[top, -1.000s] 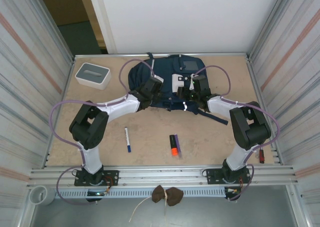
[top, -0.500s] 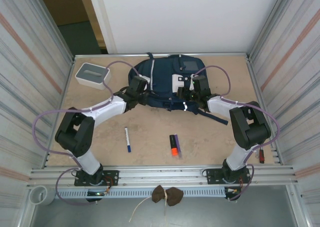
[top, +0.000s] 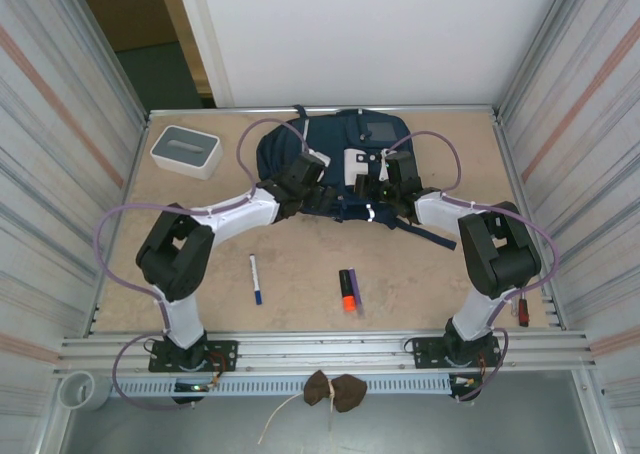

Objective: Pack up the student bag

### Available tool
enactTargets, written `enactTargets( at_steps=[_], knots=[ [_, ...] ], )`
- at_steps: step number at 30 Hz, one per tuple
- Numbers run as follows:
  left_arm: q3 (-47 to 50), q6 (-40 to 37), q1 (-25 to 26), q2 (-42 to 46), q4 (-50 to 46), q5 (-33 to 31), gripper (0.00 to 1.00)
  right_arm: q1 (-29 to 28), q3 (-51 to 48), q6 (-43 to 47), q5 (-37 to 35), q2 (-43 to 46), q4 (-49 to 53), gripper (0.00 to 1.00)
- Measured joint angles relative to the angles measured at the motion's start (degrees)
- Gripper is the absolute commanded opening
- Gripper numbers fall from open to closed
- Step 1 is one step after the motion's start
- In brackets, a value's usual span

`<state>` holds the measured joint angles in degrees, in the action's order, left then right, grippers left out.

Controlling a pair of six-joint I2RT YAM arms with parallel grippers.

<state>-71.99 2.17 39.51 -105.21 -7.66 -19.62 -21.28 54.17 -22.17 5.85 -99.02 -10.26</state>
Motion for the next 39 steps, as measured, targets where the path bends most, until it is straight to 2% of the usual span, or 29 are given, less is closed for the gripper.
enactTargets(
  at_steps=[5,9,12,19,26,29,36,39],
  knots=[
    [0.00,-0.63,-0.55,-0.92,-0.09,-3.30,0.94,0.00,0.00,0.00,0.02,0.00,0.00,0.56],
    [1.49,-0.57,-1.66,-0.39,0.83,-4.02,0.85,0.11,-0.02,0.02,0.20,0.00,0.00,0.56],
    [3.74,-0.33,-1.97,0.50,1.27,-3.69,0.74,0.31,-0.07,0.02,0.44,0.00,-0.02,0.56],
    [5.27,0.90,-3.65,1.84,0.50,1.25,0.43,0.42,-0.09,0.04,0.42,0.00,-0.02,0.56],
    [5.27,1.09,-5.57,1.95,0.15,5.16,0.27,0.61,-0.33,0.22,0.57,0.00,-0.13,0.56],
    [5.27,1.09,-6.34,1.95,0.15,6.91,0.25,0.81,-0.35,0.22,0.68,0.00,-0.13,0.56],
    [5.51,0.46,-7.21,1.99,0.42,12.50,0.00,1.46,-0.35,0.39,1.22,0.04,0.02,0.56],
    [7.23,-0.63,-8.39,2.51,2.25,15.74,0.00,2.21,-0.35,0.87,1.27,0.57,1.05,0.57]
  ],
)
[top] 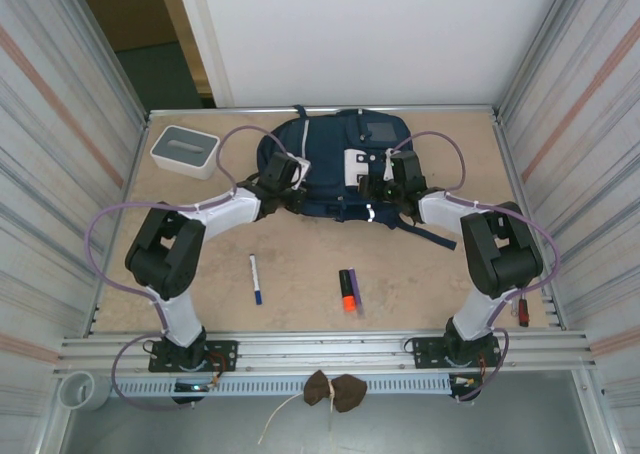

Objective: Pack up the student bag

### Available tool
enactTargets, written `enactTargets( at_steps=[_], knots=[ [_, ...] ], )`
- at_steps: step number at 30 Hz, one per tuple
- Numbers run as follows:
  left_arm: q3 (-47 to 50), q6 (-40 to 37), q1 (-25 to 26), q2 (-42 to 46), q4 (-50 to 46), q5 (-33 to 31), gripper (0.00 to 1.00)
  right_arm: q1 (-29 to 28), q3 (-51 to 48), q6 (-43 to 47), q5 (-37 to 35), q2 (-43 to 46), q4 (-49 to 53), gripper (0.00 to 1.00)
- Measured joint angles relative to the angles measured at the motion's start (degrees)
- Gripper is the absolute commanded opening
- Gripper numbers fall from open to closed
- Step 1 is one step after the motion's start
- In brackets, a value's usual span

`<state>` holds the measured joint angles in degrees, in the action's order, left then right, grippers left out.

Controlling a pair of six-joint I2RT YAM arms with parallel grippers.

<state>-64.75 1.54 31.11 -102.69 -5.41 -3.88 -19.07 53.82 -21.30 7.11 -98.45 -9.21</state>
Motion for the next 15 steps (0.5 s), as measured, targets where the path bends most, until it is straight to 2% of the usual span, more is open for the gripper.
enactTargets(
  at_steps=[7,10,15],
  knots=[
    [5.75,-1.36,-2.29,4.26,6.73,10.38,0.00,1.05,-0.35,0.33,0.70,6.86,6.38,0.58],
    [7.87,-1.25,-2.34,6.23,9.29,14.86,0.00,-1.60,-0.04,-3.85,2.73,8.28,6.51,0.57],
    [9.35,-0.33,-2.23,6.78,11.56,18.71,0.00,-6.84,3.10,-14.60,8.66,4.76,5.42,0.55]
  ],
)
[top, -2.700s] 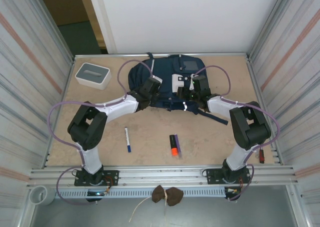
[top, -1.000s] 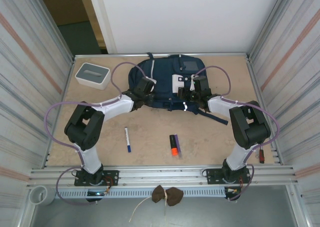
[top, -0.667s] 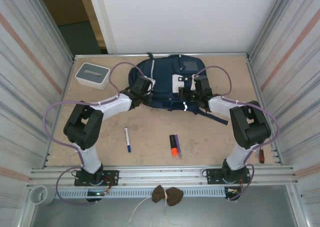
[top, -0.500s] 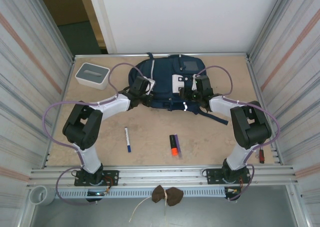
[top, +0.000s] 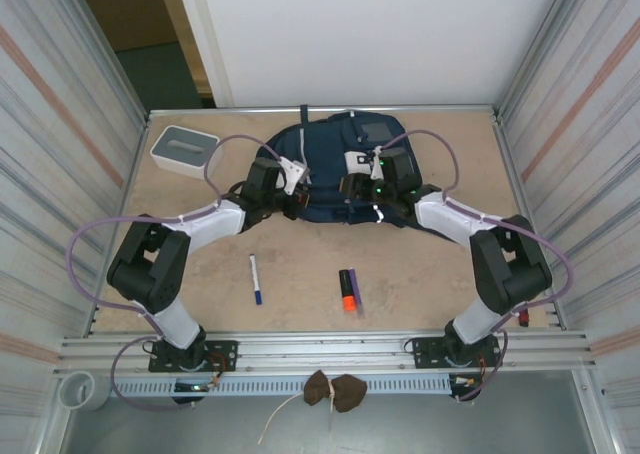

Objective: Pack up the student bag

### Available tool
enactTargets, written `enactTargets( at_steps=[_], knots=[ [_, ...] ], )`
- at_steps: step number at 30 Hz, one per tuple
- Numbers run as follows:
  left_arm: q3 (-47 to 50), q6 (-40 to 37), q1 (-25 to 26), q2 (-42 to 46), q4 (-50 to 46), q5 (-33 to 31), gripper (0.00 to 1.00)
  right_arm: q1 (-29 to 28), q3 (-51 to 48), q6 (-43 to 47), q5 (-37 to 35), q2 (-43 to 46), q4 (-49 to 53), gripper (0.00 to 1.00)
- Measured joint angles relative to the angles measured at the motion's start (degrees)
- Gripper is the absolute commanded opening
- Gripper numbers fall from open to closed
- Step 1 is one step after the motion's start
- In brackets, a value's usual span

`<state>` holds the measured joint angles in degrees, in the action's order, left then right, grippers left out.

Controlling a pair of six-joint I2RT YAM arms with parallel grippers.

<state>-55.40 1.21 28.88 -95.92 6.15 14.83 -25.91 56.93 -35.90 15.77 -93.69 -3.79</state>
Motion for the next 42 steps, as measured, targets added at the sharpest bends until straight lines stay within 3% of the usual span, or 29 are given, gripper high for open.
enactTargets(
  at_steps=[9,12,17,20,33,42],
  knots=[
    [0.59,0.26,0.68,0.00,1.38,0.20,0.00,-0.98,4.26,-16.50,4.02,-9.18,-5.62,0.54],
    [0.68,0.09,1.07,0.00,1.44,-0.50,0.00,-0.96,5.38,-19.26,3.65,-10.71,-5.25,0.43],
    [0.70,-0.55,1.46,0.00,0.92,-3.37,0.00,-0.28,6.32,-20.00,2.23,-11.39,-3.23,0.08],
    [0.79,-1.62,2.01,0.20,-0.31,-6.25,0.00,0.22,6.43,-18.40,2.34,-11.28,-2.16,0.00],
    [-0.15,-7.45,0.00,2.14,-4.20,-8.87,0.00,9.03,9.92,-0.28,11.13,-9.81,11.98,0.00],
    [-1.14,-8.94,1.79,2.16,-5.90,-6.91,0.00,11.87,17.90,9.70,15.10,-12.11,24.30,0.01]
  ],
)
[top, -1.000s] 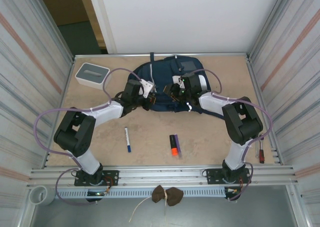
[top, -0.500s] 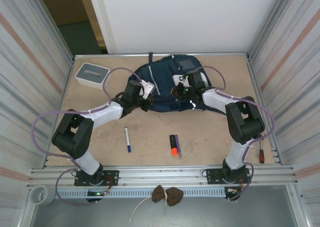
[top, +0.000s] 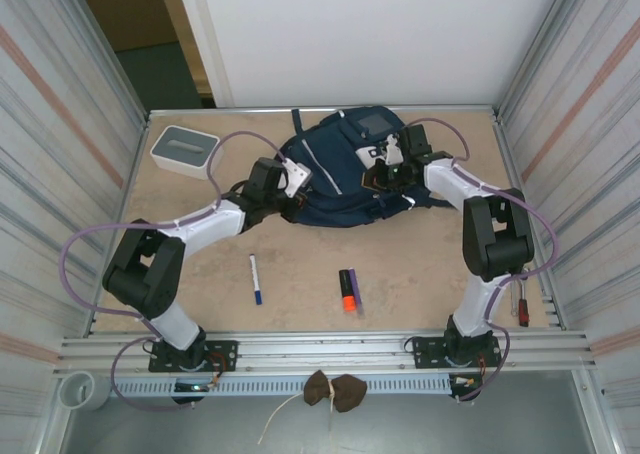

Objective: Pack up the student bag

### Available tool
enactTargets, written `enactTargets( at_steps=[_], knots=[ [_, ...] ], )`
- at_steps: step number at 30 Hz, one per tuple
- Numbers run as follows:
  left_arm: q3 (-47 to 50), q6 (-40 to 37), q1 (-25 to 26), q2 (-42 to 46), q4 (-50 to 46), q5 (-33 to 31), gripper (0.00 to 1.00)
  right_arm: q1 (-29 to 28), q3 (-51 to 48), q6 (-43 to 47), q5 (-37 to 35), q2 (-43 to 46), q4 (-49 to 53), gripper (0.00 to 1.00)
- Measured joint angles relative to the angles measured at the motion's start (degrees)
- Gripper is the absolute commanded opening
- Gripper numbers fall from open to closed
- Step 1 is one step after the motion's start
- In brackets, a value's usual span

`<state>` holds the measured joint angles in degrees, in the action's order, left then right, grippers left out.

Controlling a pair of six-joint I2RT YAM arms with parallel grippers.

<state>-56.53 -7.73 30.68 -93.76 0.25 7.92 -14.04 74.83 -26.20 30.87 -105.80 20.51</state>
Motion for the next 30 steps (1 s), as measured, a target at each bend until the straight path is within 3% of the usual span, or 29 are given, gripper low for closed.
enactTargets(
  at_steps=[8,14,20,23,28,30],
  knots=[
    [-0.59,0.57,5.09,-0.13,-0.66,-0.15,0.00,2.16,1.46,3.85,0.24,-0.66,4.96,0.10],
    [-1.03,1.95,7.63,-2.43,-0.39,0.20,0.00,3.61,-1.57,2.78,0.28,1.90,3.69,0.43],
    [-1.03,2.19,7.72,-3.17,0.04,0.61,0.00,2.12,-10.38,-3.41,0.83,6.86,-3.56,0.52],
    [-1.03,2.16,7.72,-3.34,0.11,0.59,0.00,0.07,-11.56,-5.81,-0.04,6.84,-6.16,0.49],
    [-1.44,1.99,7.72,-5.01,0.42,-0.59,0.03,-1.75,-11.61,-8.35,-2.75,6.67,-8.07,0.17],
    [-2.34,1.88,7.72,-6.21,0.33,-0.76,0.07,-1.68,-11.63,-9.35,-3.32,6.38,-8.07,0.10]
  ],
)
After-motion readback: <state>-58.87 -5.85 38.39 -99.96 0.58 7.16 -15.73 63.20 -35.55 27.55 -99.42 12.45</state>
